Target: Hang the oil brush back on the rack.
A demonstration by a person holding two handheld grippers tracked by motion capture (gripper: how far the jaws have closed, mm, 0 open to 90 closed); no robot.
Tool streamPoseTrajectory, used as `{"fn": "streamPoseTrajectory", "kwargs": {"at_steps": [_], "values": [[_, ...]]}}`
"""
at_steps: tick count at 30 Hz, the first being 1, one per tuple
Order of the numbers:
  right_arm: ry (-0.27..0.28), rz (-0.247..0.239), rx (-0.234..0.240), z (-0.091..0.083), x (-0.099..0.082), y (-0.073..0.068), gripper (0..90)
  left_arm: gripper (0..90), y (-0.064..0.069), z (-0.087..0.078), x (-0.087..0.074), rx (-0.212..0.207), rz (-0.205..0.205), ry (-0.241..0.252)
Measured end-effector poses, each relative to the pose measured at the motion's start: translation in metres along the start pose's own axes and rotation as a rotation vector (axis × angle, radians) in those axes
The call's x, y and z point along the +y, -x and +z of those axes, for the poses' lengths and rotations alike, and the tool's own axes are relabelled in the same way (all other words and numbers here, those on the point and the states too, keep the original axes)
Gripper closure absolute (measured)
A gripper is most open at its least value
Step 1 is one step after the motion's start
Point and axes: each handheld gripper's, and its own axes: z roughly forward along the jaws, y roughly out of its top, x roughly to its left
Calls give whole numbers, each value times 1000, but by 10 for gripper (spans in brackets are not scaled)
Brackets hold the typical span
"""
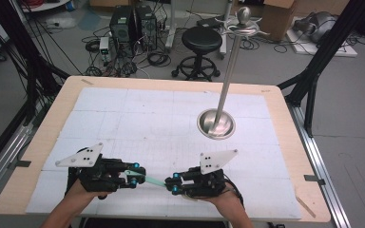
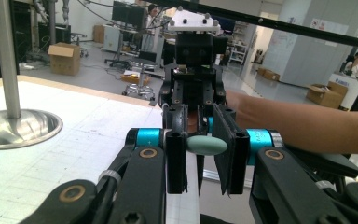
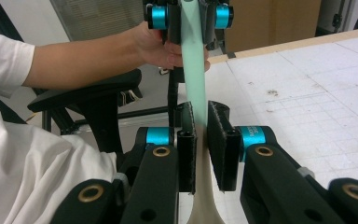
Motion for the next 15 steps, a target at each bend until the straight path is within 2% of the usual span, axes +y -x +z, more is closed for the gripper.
{"fn": "streamPoseTrajectory", "kwargs": {"at_steps": [7, 13, 15], "values": [[7, 9, -42, 0, 0, 0, 798, 756, 1, 2, 6, 37, -14, -20], [10, 12, -101, -2, 1, -3, 670, 755, 1, 2, 13, 59, -18, -30], [5, 11, -137, -2, 2, -5, 594, 756, 1, 2, 16, 69, -16, -38]]}}
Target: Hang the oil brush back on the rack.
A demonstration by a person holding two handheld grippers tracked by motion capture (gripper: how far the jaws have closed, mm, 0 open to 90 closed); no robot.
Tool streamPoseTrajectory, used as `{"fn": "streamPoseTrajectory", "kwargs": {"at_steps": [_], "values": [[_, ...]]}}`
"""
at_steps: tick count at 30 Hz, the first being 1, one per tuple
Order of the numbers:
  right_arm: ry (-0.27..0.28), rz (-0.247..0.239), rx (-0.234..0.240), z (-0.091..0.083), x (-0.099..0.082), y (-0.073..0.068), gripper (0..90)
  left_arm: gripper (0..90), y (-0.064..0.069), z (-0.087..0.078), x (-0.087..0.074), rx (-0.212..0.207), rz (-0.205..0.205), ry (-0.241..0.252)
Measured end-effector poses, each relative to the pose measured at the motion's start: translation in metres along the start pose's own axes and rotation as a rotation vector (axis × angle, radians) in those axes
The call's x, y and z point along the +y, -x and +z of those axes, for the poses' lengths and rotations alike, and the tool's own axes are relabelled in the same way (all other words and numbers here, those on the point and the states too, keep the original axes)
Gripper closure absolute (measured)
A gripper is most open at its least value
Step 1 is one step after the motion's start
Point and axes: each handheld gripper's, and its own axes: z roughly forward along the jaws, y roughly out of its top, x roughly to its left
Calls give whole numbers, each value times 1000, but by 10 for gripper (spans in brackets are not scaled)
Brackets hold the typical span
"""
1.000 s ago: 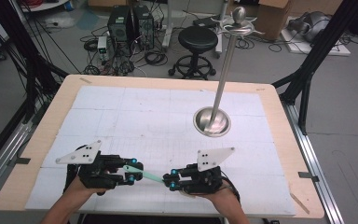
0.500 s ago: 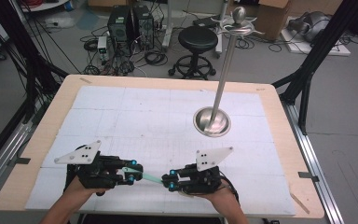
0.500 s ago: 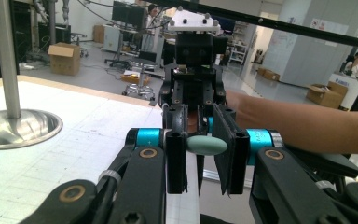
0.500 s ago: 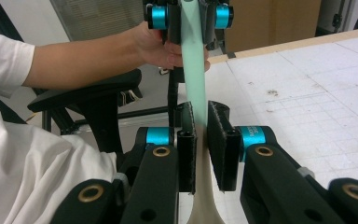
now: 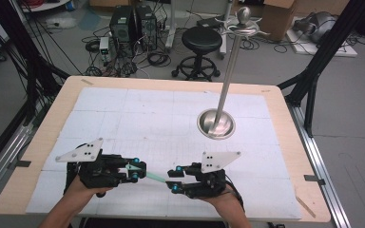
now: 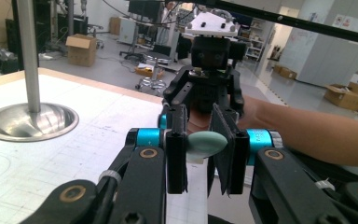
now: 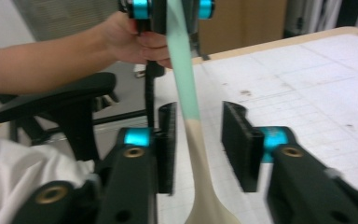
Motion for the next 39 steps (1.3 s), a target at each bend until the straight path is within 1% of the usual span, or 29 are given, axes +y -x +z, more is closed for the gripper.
{"fn": "streamPoseTrajectory", "kwargs": {"at_steps": [1, 2, 4, 6, 7, 9, 11, 13, 14, 16, 18, 20, 24, 25, 27, 28, 31, 32, 34, 35, 36, 37, 39], "values": [[-9, -12, -31, 1, 1, -1, 557, 756, 0, 0, 2, 8, -5, -4], [-17, -17, -51, 2, 2, -3, 547, 755, 0, 0, 4, 18, -4, -15], [-35, -53, -107, 4, 5, -7, 499, 755, 1, 1, 7, 40, -6, -36], [-54, -82, -141, 8, 7, -11, 495, 755, 1, 2, 10, 60, -9, -53], [-63, -95, -148, 10, 8, -12, 495, 755, 2, 3, 12, 67, -13, -58], [-68, -98, -139, 13, 9, -14, 499, 755, 2, 3, 14, 67, -12, -71], [-72, -101, -130, 16, 10, -13, 506, 755, 2, 5, 15, 59, -11, -83], [-81, -93, -118, 19, 10, -13, 525, 755, 3, 6, 16, 49, -11, -102], [-84, -99, -109, 20, 10, -12, 534, 755, 3, 7, 17, 49, -13, -111], [-92, -103, -94, 22, 10, -12, 567, 755, 3, 9, 19, 48, -5, -138], [-104, -111, -82, 24, 12, -13, 599, 755, 3, 11, 21, 46, -2, -150], [-116, -124, -70, 27, 13, -13, 633, 755, 3, 13, 22, 39, -1, -155], [-130, -125, -60, 30, 14, -13, 695, 755, 4, 15, 24, 32, 4, -167], [-133, -125, -61, 31, 14, -13, 732, 754, 4, 15, 25, 33, 0, -167], [-137, -134, -65, 32, 14, -13, 786, 754, 5, 15, 25, 33, -4, -160], [-139, -133, -62, 32, 14, -13, 799, 754, 5, 15, 25, 31, -7, -157], [-133, -129, -39, 32, 14, -12, 806, 754, 6, 15, 25, 19, -7, -145], [-129, -127, -27, 32, 14, -12, 808, 752, 6, 15, 25, 13, -3, -136], [-107, -120, -2, 30, 14, -11, 810, 738, 7, 14, 26, -11, 1, -98], [-91, -115, 10, 29, 14, -11, 810, 653, 7, 14, 26, -22, -12, -75], [-77, -104, 21, 28, 14, -11, 811, 583, 7, 14, 26, -23, -20, -54], [-59, -101, 33, 27, 14, -10, 811, 522, 7, 14, 26, -21, -18, -32], [-33, -90, 43, 25, 14, -9, 811, 482, 7, 14, 25, -26, -15, 8]]}}
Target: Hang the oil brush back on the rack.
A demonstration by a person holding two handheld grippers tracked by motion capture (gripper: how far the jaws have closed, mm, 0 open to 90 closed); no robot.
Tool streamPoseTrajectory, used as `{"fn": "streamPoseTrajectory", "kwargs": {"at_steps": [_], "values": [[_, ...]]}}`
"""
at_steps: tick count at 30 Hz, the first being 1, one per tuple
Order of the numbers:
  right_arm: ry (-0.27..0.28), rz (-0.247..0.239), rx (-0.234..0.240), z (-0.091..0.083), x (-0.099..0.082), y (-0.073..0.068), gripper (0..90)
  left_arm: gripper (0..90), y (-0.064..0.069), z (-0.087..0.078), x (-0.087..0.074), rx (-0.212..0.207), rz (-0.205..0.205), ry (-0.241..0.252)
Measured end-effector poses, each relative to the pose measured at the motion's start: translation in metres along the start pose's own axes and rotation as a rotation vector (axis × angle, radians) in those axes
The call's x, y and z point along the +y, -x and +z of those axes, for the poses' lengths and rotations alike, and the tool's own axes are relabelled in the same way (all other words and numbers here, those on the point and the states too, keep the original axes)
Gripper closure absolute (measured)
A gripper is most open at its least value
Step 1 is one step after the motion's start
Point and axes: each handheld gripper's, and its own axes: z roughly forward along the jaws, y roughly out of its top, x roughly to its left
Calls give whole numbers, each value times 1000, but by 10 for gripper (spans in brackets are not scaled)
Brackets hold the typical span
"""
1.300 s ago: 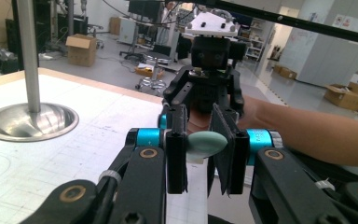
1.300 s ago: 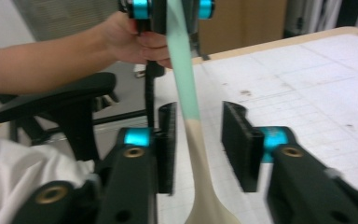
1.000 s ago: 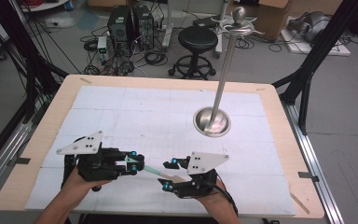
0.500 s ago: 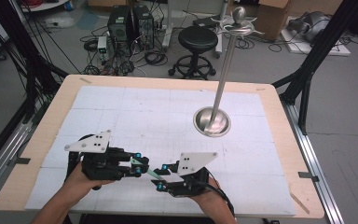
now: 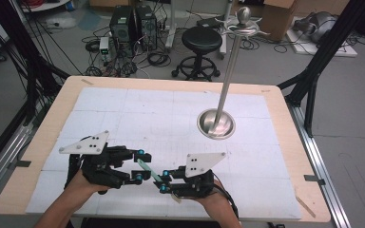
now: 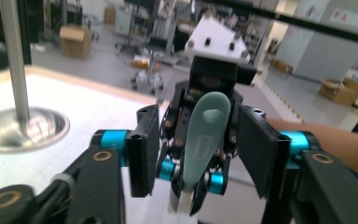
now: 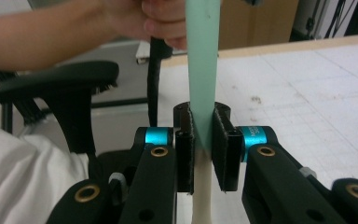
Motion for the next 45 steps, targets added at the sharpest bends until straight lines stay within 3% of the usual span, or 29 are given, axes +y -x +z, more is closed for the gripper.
{"fn": "streamPoseTrajectory", "kwargs": {"at_steps": [5, 11, 19, 22, 26, 27, 28, 29, 33, 39, 45], "values": [[65, 20, 37, -1, -2, 2, 810, 469, -1, -1, -1, -24, 3, 59], [96, 24, 84, 2, -4, 3, 810, 566, -3, -3, 0, -75, 2, 101], [101, 29, 100, 4, -5, 4, 810, 688, -3, 0, -1, -97, 13, 78], [101, 28, 100, 4, -5, 4, 810, 740, -3, 0, -1, -87, 23, 75], [88, 41, 93, 5, -6, 5, 797, 754, -2, 0, -1, -45, 24, 48], [87, 55, 93, 5, -6, 5, 741, 755, -2, 1, -1, -33, 26, 35], [96, 66, 69, 6, -6, 6, 626, 756, -1, 1, -1, -13, 20, 24], [98, 87, 48, 5, -7, 6, 592, 756, -1, 2, -1, 9, 14, 16], [90, 89, -31, 2, -7, 2, 538, 757, -1, 1, 0, 96, -1, 12], [66, 43, -184, 0, -5, -5, 545, 757, -1, 1, 2, 226, 4, 6], [38, 18, -273, 4, -1, -8, 596, 757, 1, 4, 3, 291, 14, 8]]}}
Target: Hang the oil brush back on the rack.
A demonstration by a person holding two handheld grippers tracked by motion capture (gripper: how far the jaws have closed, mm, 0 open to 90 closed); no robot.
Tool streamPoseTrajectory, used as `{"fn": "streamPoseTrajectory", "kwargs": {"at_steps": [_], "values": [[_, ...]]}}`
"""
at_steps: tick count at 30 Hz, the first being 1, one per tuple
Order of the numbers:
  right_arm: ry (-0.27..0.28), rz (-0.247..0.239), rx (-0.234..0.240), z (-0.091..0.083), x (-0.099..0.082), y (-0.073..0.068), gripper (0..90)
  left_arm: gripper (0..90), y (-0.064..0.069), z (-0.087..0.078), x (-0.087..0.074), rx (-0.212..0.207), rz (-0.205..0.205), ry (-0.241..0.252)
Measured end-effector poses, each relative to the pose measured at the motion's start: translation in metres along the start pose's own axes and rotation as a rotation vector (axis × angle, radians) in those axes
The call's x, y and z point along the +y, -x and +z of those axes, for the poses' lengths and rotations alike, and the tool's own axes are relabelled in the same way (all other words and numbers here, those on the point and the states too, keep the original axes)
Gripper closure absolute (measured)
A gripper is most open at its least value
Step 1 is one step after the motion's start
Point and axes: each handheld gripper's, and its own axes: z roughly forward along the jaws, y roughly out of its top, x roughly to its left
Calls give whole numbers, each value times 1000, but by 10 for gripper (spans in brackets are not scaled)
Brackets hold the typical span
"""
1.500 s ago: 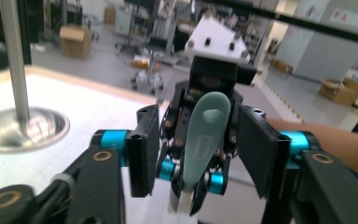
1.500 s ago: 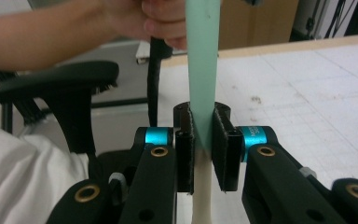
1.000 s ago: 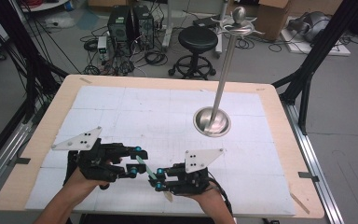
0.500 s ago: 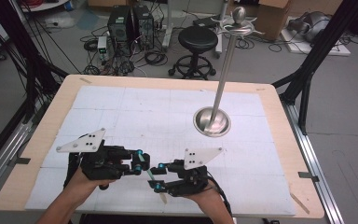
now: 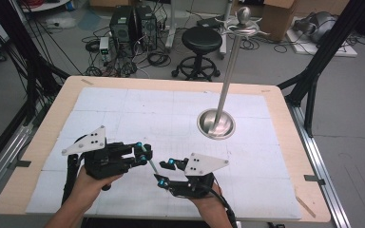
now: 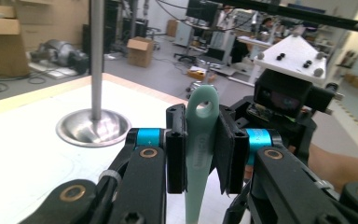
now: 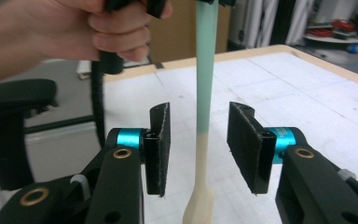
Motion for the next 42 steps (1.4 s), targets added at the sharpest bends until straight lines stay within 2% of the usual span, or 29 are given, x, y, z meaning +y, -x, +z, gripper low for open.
{"fn": "streamPoseTrajectory", "kwargs": {"at_steps": [4, 9, 18, 23, 26, 29, 33, 36, 39, 42], "values": [[3, 12, -23, 3, 0, 2, 630, 757, 3, 2, 0, 34, 10, 11], [-10, 2, -65, 6, 1, 3, 688, 757, 6, 5, 0, 49, 10, 12], [-20, 17, -98, 11, 2, 2, 733, 757, 9, 12, 0, 77, 0, 16], [-21, 16, -111, 10, 2, 3, 815, 757, 9, 13, 0, 82, 0, 18], [-22, 14, -108, 10, 2, 2, 825, 757, 8, 14, -1, 77, -5, 15], [-26, 13, -98, 10, 2, 1, 836, 750, 7, 13, -1, 42, -3, 20], [-15, 21, -74, 2, 2, 7, 841, 540, 3, 5, -1, -19, -2, 74], [-7, 33, -68, -4, 2, 14, 840, 434, -1, -5, -3, -21, 3, 113], [7, 53, -66, -13, 3, 24, 840, 372, -8, -18, -8, -4, 17, 117], [34, 76, -54, -20, 4, 36, 840, 369, -16, -29, -16, -1, 16, 106]]}}
